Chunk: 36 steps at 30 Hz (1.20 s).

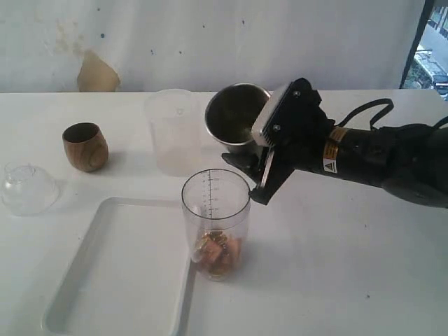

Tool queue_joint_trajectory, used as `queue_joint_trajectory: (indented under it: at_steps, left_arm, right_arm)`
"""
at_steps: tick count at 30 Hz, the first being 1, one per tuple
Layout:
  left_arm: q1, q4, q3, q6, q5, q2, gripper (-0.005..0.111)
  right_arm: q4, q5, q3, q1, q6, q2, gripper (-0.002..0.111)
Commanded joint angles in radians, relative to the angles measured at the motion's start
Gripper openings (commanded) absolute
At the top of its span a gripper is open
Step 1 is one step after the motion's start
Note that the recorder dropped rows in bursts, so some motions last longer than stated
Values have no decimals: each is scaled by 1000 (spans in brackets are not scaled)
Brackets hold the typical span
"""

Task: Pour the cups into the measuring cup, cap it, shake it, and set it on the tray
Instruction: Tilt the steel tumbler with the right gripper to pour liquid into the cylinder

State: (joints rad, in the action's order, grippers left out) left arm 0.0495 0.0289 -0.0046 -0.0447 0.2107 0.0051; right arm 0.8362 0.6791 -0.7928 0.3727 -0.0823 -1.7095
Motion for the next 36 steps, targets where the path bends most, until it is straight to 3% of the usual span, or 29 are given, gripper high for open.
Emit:
queue_joint_trajectory:
  at_steps: [1,36]
  left_arm:
    - [-2,-1,5,0,-9,-5,0]
    - [-2,-1,5,0,-9,-5,0]
  right_arm:
    - [-13,52,-12,3,90,10,0]
    - [4,114,-14,3,513,14,0]
